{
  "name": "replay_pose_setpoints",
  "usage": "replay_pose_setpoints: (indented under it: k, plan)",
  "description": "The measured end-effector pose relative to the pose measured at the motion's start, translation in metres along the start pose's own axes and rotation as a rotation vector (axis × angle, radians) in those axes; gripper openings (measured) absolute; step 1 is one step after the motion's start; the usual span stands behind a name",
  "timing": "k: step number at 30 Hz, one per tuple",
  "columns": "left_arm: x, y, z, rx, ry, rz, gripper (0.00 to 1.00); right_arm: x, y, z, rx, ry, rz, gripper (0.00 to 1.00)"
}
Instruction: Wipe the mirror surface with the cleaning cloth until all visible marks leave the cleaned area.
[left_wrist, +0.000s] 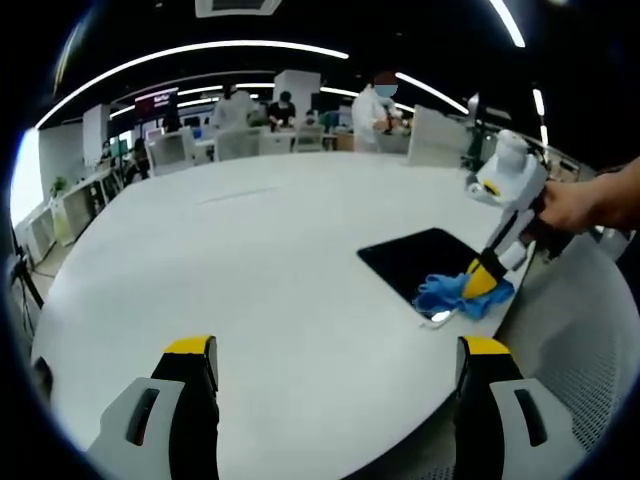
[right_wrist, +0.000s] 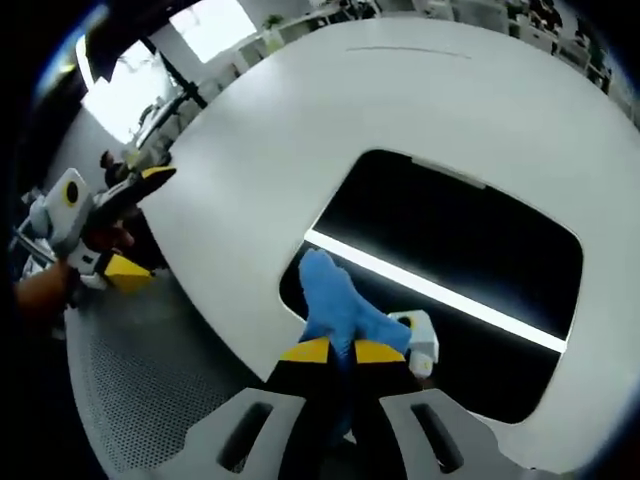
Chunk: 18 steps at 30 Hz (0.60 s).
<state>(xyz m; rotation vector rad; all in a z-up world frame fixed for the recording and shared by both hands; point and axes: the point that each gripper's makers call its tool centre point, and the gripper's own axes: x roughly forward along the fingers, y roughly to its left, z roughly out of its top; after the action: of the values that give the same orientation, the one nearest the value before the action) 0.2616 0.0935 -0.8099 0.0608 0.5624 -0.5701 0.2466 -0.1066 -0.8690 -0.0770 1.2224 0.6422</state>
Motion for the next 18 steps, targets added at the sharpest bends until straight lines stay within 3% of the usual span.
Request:
replay_pose_setpoints:
  k: [9,14,18]
  plan:
    - [0.000,0.000,0.000,-0.003,0.000,0.001,0.99,-0.012,-0.024,-0.012,0.037,-0.004,-0.024,0.01]
    - [0.000,-0.001,0.000,-0.002,0.002,-0.003,0.99,-0.013,-0.025,-0.012,0.031,-0.014,-0.028,0.01]
    - [0.000,-0.002,-0.001,-0.003,0.004,-0.009,0.99,-0.011,-0.026,-0.008,0.017,0.016,-0.036,0.01]
